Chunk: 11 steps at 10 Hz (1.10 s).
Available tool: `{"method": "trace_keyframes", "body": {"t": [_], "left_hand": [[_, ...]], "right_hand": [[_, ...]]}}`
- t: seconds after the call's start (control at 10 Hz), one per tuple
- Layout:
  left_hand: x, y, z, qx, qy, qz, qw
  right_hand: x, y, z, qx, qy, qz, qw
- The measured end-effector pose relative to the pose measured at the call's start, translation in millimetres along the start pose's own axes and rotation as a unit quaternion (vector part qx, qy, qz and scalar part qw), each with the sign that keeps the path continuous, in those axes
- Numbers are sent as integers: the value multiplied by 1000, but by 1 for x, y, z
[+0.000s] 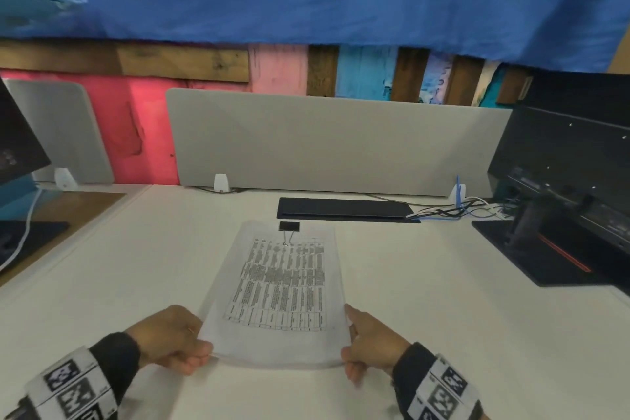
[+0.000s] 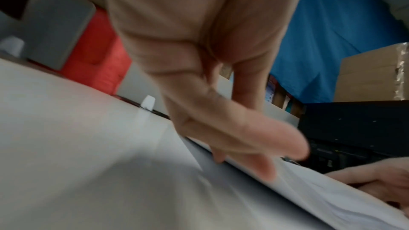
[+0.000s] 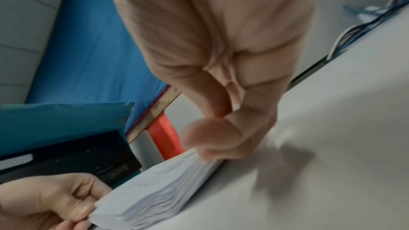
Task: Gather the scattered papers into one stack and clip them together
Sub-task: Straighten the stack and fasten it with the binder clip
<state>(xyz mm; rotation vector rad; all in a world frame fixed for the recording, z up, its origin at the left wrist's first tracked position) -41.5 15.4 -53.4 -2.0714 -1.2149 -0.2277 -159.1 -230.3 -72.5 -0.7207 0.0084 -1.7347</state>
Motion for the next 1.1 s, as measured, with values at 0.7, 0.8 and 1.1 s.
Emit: {"method": "trace_keyframes", "body": {"t": [0.7,0.8,1.1], "left_hand": [[136,138,12,91,210,-260,938],[139,156,17,95,224,-249,938],[148,118,10,39,240,-287,927]], "right_hand": [[-73,136,124,39,-223,-95,969],[-73,145,126,51,-207,-96,972],[-30,105,90,69,-124,-67,988]]}}
Point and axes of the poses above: each hand's wrist, its own y-axis towards the middle knuckle, its own x-axis out of the back of the hand, z = x × y, the point moved 7 cm from there along y, towards the middle knuckle, and after that the axes turned 11 degrees about -z, right-handed, at the moved point
